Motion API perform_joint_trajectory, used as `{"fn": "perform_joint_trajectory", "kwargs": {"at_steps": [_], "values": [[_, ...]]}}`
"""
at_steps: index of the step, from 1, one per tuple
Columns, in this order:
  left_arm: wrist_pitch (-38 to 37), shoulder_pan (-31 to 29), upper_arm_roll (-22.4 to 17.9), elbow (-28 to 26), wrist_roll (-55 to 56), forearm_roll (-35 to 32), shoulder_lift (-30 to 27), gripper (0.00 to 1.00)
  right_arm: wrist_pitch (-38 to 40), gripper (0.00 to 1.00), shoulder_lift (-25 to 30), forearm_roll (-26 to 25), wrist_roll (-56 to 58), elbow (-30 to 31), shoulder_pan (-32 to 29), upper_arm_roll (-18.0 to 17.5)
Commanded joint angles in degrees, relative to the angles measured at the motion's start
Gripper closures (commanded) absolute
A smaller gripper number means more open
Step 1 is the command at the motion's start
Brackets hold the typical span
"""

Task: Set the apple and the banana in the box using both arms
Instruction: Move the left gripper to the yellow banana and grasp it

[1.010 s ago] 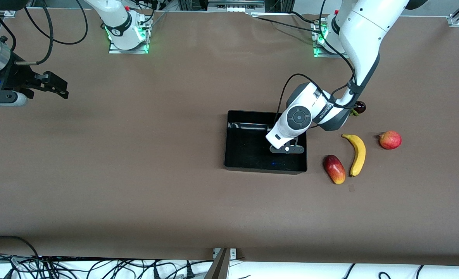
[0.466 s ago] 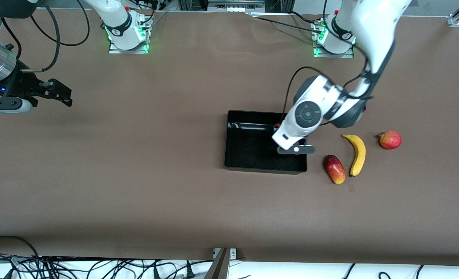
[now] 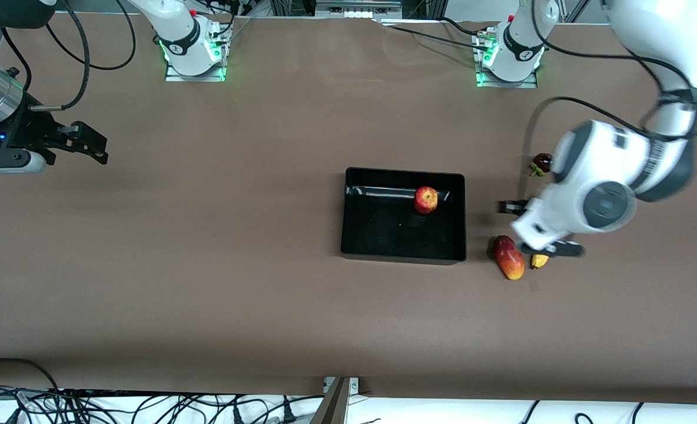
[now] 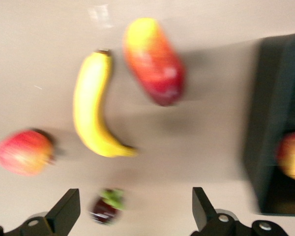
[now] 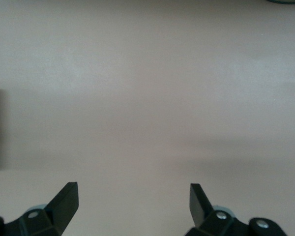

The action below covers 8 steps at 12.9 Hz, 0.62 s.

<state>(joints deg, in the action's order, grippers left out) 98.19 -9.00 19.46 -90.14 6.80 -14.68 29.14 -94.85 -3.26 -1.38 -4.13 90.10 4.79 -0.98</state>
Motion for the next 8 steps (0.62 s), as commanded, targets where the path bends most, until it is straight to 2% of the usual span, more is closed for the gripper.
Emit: {"fn": "perform_joint_trajectory", "kwargs": {"at_steps": [1,5,6,8], "values": [[8.03,-4.42,0.93,-3.0,-7.83,-7.45,4.17,0.0,-0.42,0.0,0.36,-0.81,-0.27,0.16,-0.57,-0.61],[25.69,-7.95,0.75,-13.98,-9.26,-8.25,4.52,0.0,-0.42,0.0,0.36,-0.81,-0.36,0.16,-0.48,-0.61],[29.39,-9.09,0.75,-16.01,-9.95,-8.25,5.05,0.07,-0.42,0.0,0.36,-0.73,-0.36,0.16,-0.48,-0.61],[31.71,-10.68,0.75,-16.82,-12.32,-8.25,5.75,0.54,-0.42,0.0,0.36,-0.72,-0.36,0.16,-0.57,-0.61]]}}
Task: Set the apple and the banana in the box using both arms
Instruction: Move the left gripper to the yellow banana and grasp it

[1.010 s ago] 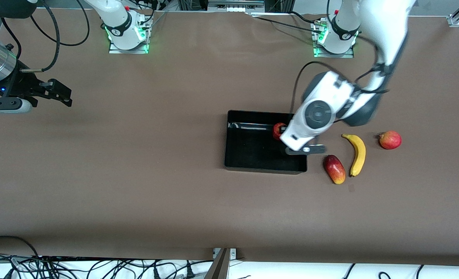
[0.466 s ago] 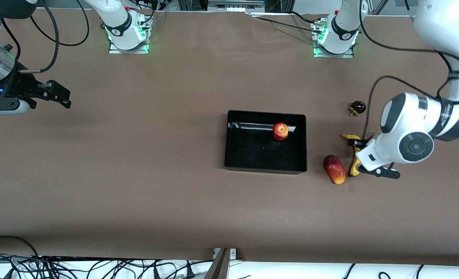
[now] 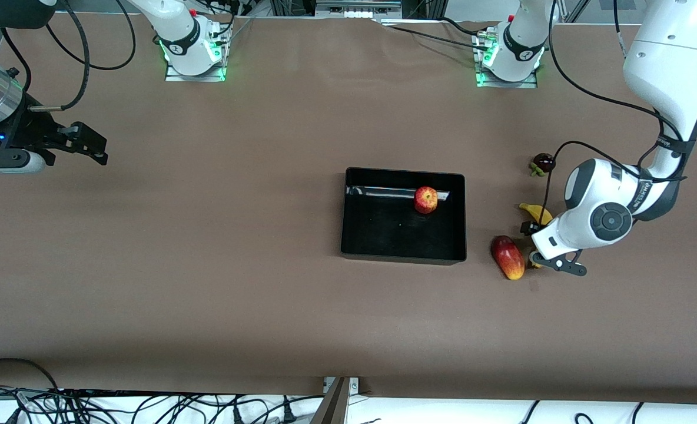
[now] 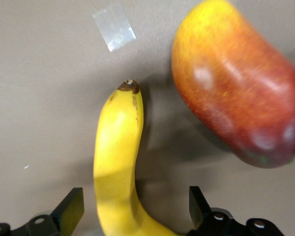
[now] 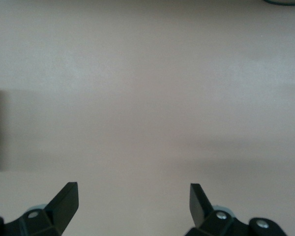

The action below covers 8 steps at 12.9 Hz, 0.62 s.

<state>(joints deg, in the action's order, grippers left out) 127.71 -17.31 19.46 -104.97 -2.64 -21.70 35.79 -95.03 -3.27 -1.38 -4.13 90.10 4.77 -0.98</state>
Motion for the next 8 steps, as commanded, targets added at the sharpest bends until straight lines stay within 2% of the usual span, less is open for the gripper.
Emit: {"fn": "perform_joint_trajectory", "kwargs": {"at_steps": [1,2,3,6,8], "values": [[2.19,-2.38,0.76,-2.0,-4.12,-1.24,-0.98,0.79,-0.24,0.0,0.37,-0.72,-0.27,0.16,-0.55,-0.6],[2.19,-2.82,0.85,-2.0,-5.35,-1.24,-0.89,0.94,-0.24,0.0,0.37,-0.72,-0.36,0.16,-0.55,-0.6],[2.28,-3.43,0.85,-2.0,-5.97,-1.24,-0.89,1.0,-0.24,0.0,0.37,-0.72,-0.36,0.16,-0.55,-0.6],[0.88,-3.26,0.93,-1.39,-6.33,-1.24,-1.5,1.0,-0.24,0.0,0.28,-0.81,-0.36,0.16,-0.55,-0.6],[-4.89,-3.09,1.63,0.54,-6.59,-0.72,-3.95,1.0,-0.25,0.0,0.19,-0.73,-0.36,0.16,-0.55,-0.6]]}}
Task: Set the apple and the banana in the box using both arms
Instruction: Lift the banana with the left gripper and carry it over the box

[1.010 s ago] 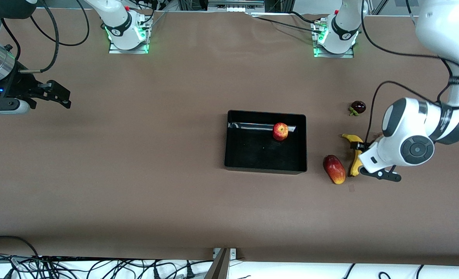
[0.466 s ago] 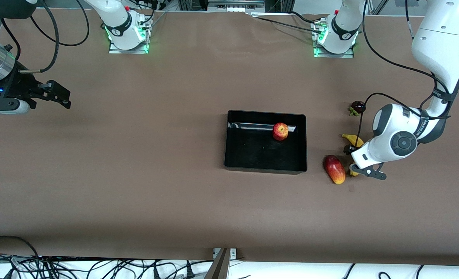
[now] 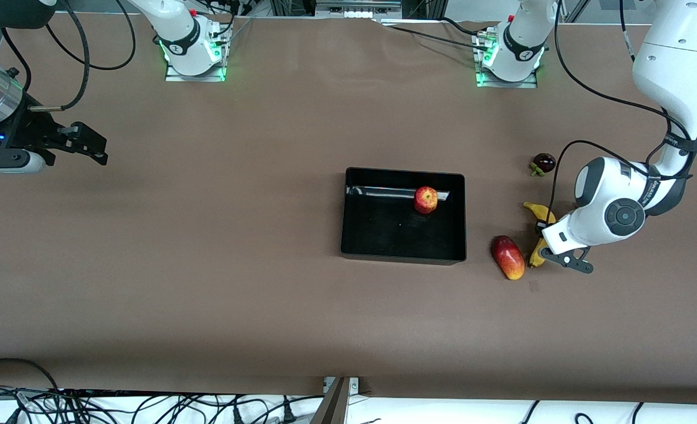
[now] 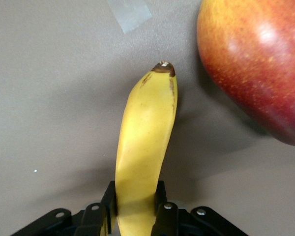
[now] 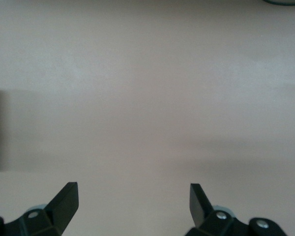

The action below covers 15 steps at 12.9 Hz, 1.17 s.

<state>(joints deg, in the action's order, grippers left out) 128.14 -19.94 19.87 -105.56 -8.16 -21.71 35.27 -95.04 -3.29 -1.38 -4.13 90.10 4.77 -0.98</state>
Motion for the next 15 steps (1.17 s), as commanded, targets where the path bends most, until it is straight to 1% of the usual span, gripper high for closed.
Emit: {"fn": "perform_joint_trajectory", "kwargs": {"at_steps": [1,2,3,4,5,6,7,9,10,11,12,15], "values": [[-9.53,0.08,1.83,2.97,-0.98,-0.18,-4.67,1.0,-0.32,0.0,0.21,-0.81,-0.36,0.16,-0.55,-0.61],[-13.93,-0.01,4.71,5.69,-0.55,-0.09,-5.21,1.0,-0.32,0.0,0.21,-0.81,-0.36,0.16,-0.55,-0.61],[-19.54,-0.01,7.0,9.8,-0.11,0.69,-5.21,1.0,-0.32,0.0,0.21,-0.81,-0.36,0.16,-0.55,-0.61],[-24.73,0.6,8.41,13.93,0.85,3.4,-5.04,1.0,-0.32,0.0,0.21,-0.81,-0.36,0.16,-0.55,-0.61],[-28.0,1.91,9.47,16.59,3.82,6.99,-5.04,1.0,-0.32,0.0,0.21,-0.81,-0.36,0.16,-0.55,-0.61],[-28.9,3.15,10.01,17.31,6.64,9.03,-5.04,1.0,-0.32,0.0,0.21,-0.81,-0.36,0.16,-0.55,-0.61],[-29.0,4.72,11.06,17.32,9.62,9.57,-5.12,1.0,-0.32,0.0,0.21,-0.81,-0.36,0.16,-0.55,-0.61],[-28.65,9.2,13.43,17.49,19.09,9.58,-4.86,1.0,-0.32,0.0,0.21,-0.81,-0.36,0.16,-0.55,-0.61],[-27.95,12.53,13.44,17.84,24.02,9.58,-4.34,1.0,-0.32,0.0,0.21,-0.81,-0.36,0.16,-0.55,-0.61],[-26.12,15.61,13.35,18.1,28.24,9.58,-3.46,1.0,-0.32,0.0,0.21,-0.81,-0.36,0.16,-0.55,-0.61],[-24.1,17.38,13.35,18.11,31.5,9.58,-2.67,1.0,-0.32,0.0,0.21,-0.81,-0.36,0.16,-0.55,-0.61],[-16.63,23.88,13.18,17.84,38.72,9.14,1.72,1.0,-0.32,0.0,0.21,-0.81,-0.36,0.16,-0.55,-0.61]]}}
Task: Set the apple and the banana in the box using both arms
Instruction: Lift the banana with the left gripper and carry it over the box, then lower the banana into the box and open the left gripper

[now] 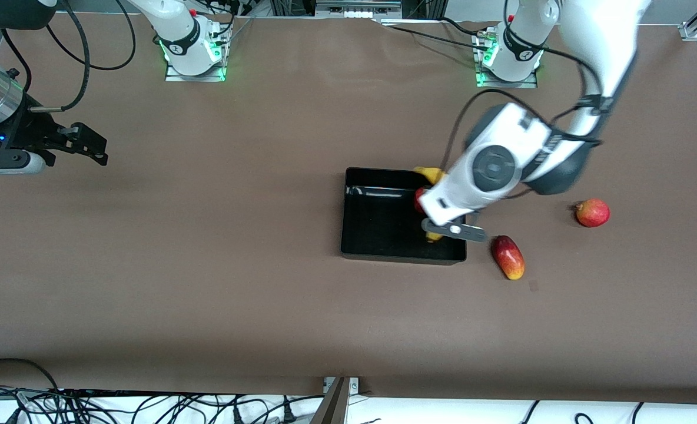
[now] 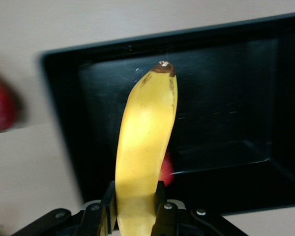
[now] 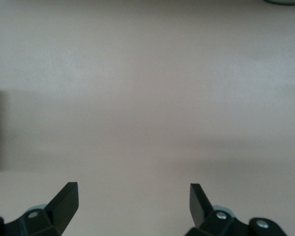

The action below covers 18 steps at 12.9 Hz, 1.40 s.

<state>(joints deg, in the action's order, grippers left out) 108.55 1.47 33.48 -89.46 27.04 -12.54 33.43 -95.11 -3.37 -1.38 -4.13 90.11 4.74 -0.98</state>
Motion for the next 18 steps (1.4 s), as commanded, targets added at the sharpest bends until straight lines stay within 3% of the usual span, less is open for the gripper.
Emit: {"fn": "perform_joint_trajectory", "kwargs": {"at_steps": [1,8,9,11,15,18], "values": [[5.16,4.22,-0.61,1.66,6.33,-0.38,5.14,1.0,-0.25,0.0,0.29,-0.81,-0.36,0.16,-0.52,-0.61],[12.47,6.09,-1.05,0.78,8.99,-3.28,11.84,1.0,-0.25,0.0,0.29,-0.72,-0.36,0.16,-0.52,-0.61],[13.09,6.09,-1.14,0.78,8.99,-3.28,12.1,0.93,-0.25,0.0,0.29,-0.72,-0.36,0.16,-0.52,-0.61],[13.27,6.0,-1.4,0.87,9.25,-3.28,12.28,0.0,-0.25,0.0,0.29,-0.72,-0.27,0.16,-0.52,-0.61],[11.34,3.38,-1.31,1.48,9.34,-2.93,8.25,0.0,-0.25,0.0,0.29,-0.72,-0.36,0.16,-0.52,-0.61],[-0.14,-2.33,-0.35,4.37,8.46,-2.32,1.57,0.0,-0.25,0.0,0.29,-0.72,-0.36,0.16,-0.43,-0.61]]}}
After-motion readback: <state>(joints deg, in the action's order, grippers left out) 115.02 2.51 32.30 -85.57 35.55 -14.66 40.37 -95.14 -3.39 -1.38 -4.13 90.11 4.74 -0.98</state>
